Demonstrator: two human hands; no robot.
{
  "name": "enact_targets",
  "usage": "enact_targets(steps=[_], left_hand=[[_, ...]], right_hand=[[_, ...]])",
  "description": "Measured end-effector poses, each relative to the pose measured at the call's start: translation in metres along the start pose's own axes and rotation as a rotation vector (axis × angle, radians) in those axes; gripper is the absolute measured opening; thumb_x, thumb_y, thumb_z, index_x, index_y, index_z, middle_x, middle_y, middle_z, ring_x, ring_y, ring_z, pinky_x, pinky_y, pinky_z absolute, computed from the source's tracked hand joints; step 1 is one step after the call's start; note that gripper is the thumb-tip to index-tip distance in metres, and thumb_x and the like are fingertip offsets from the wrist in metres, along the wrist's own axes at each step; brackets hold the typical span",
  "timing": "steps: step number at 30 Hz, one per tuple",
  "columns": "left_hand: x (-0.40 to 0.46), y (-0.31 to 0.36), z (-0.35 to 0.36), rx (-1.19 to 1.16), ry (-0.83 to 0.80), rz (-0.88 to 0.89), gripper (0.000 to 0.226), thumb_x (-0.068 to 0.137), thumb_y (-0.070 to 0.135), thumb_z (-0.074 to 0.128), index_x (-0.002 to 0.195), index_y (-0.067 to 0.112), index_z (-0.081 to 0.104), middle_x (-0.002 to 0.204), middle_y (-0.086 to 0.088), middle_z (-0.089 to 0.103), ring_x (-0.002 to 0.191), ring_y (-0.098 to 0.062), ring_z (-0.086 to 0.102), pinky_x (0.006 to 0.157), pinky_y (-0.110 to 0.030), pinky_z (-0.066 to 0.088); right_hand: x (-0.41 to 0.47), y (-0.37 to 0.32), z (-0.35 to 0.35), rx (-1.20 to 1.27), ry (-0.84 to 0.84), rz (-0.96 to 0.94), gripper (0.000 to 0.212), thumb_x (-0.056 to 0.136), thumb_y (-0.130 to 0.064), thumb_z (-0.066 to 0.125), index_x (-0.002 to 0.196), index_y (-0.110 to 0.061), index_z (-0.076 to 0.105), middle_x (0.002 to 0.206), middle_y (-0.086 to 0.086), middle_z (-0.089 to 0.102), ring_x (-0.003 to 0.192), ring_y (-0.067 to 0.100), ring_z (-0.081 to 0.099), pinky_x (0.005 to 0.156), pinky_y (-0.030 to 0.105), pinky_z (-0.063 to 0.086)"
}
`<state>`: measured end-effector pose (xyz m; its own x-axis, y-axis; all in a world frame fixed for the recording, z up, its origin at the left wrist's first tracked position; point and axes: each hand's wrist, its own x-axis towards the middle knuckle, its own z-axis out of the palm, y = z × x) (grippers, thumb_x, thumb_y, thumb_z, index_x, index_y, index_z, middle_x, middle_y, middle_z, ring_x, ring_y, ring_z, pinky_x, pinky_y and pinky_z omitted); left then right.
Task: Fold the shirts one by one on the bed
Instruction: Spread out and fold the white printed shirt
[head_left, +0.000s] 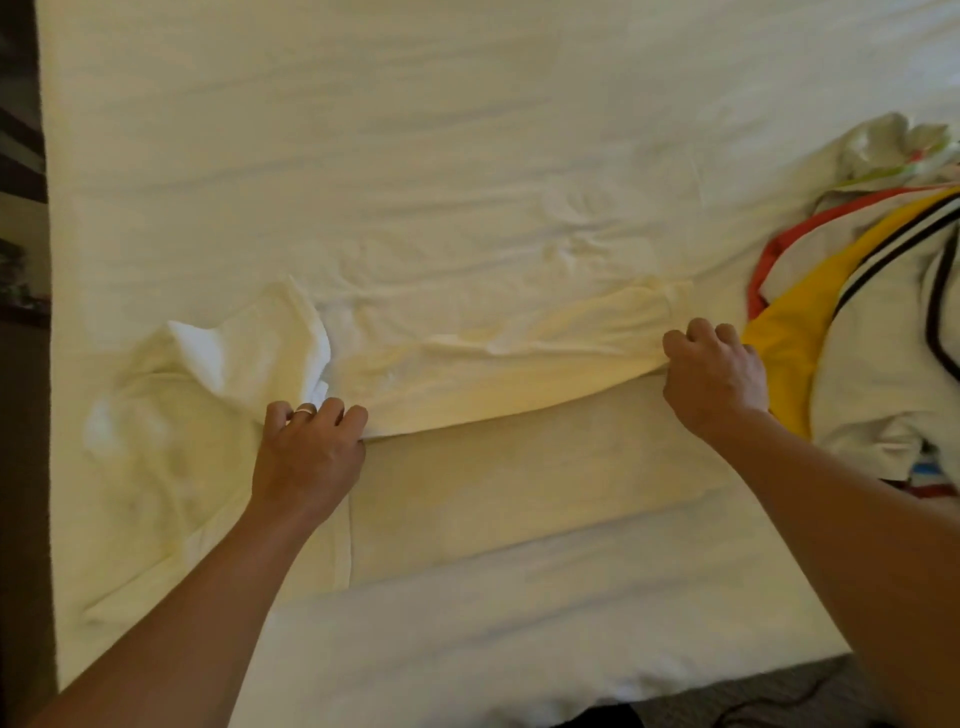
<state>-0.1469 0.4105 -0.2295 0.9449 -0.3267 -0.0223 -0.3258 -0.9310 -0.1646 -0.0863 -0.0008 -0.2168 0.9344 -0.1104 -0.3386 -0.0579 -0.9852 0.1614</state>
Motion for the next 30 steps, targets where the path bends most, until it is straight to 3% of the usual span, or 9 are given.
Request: enact_targets(steps=[4, 13, 18, 22, 25, 27, 30], left_hand=[[-0.011, 0.004, 0.007, -0.012, 0.013, -0.021, 0.010, 0.086, 0.012, 0.056, 0.078, 0.009, 0.063, 0.070, -0.010, 0.056, 0.055, -0.032, 0.054, 0.068, -0.041, 0.036], [-0.023, 0.021, 0.002, -0.033, -0.206, -0.154, 0.028, 0.084, 0.033, 0.047, 0.076, 0.015, 0.066, 0.080, -0.005, 0.057, 0.079, -0.032, 0.059, 0.081, -0.047, 0.033], [0.007, 0.040, -0.003, -0.160, -0.214, -0.292, 0.039, 0.084, 0.044, 0.044, 0.080, 0.016, 0.070, 0.085, -0.004, 0.060, 0.084, -0.031, 0.058, 0.080, -0.044, 0.031], [0.043, 0.053, 0.001, -0.298, -0.154, -0.358, 0.036, 0.082, 0.040, 0.051, 0.099, 0.016, 0.070, 0.098, -0.009, 0.061, 0.092, -0.036, 0.059, 0.082, -0.047, 0.038], [0.068, 0.056, 0.004, -0.322, -0.147, -0.341, 0.031, 0.085, 0.030, 0.060, 0.110, 0.013, 0.069, 0.111, -0.011, 0.060, 0.103, -0.038, 0.057, 0.084, -0.050, 0.041], [0.083, 0.056, 0.007, -0.339, -0.211, -0.323, 0.036, 0.090, 0.026, 0.065, 0.124, 0.016, 0.065, 0.125, -0.009, 0.058, 0.115, -0.038, 0.051, 0.090, -0.051, 0.040], [0.101, 0.058, 0.009, -0.360, -0.323, -0.313, 0.041, 0.097, 0.037, 0.059, 0.135, 0.024, 0.057, 0.132, -0.005, 0.056, 0.123, -0.035, 0.046, 0.098, -0.050, 0.034]], right_hand=[[-0.003, 0.008, 0.003, 0.003, 0.023, 0.028, 0.024, 0.090, -0.010, 0.056, 0.112, -0.012, 0.065, 0.115, 0.013, 0.055, 0.112, 0.036, 0.050, 0.081, 0.044, 0.047], [-0.015, 0.015, 0.012, 0.015, -0.071, 0.022, 0.030, 0.090, -0.027, 0.050, 0.109, -0.018, 0.071, 0.117, 0.007, 0.060, 0.116, 0.032, 0.049, 0.090, 0.041, 0.042], [0.000, 0.010, 0.012, 0.339, 0.137, 0.135, 0.025, 0.089, -0.023, 0.054, 0.097, -0.006, 0.071, 0.107, 0.015, 0.063, 0.105, 0.038, 0.053, 0.082, 0.046, 0.047], [0.035, 0.002, 0.004, 0.616, 0.217, 0.215, 0.026, 0.095, -0.021, 0.053, 0.108, -0.008, 0.071, 0.119, 0.017, 0.059, 0.114, 0.039, 0.050, 0.091, 0.042, 0.044], [0.063, -0.002, -0.007, 0.692, 0.142, 0.273, 0.033, 0.098, -0.028, 0.050, 0.123, -0.013, 0.067, 0.132, 0.012, 0.055, 0.123, 0.033, 0.046, 0.100, 0.038, 0.039], [0.081, -0.004, -0.013, 0.675, 0.037, 0.276, 0.037, 0.097, -0.035, 0.049, 0.122, -0.015, 0.067, 0.130, 0.011, 0.055, 0.124, 0.033, 0.044, 0.101, 0.042, 0.038], [0.101, -0.007, -0.019, 0.527, -0.127, 0.256, 0.039, 0.093, -0.040, 0.049, 0.116, -0.013, 0.066, 0.123, 0.012, 0.056, 0.122, 0.035, 0.042, 0.096, 0.047, 0.035]])
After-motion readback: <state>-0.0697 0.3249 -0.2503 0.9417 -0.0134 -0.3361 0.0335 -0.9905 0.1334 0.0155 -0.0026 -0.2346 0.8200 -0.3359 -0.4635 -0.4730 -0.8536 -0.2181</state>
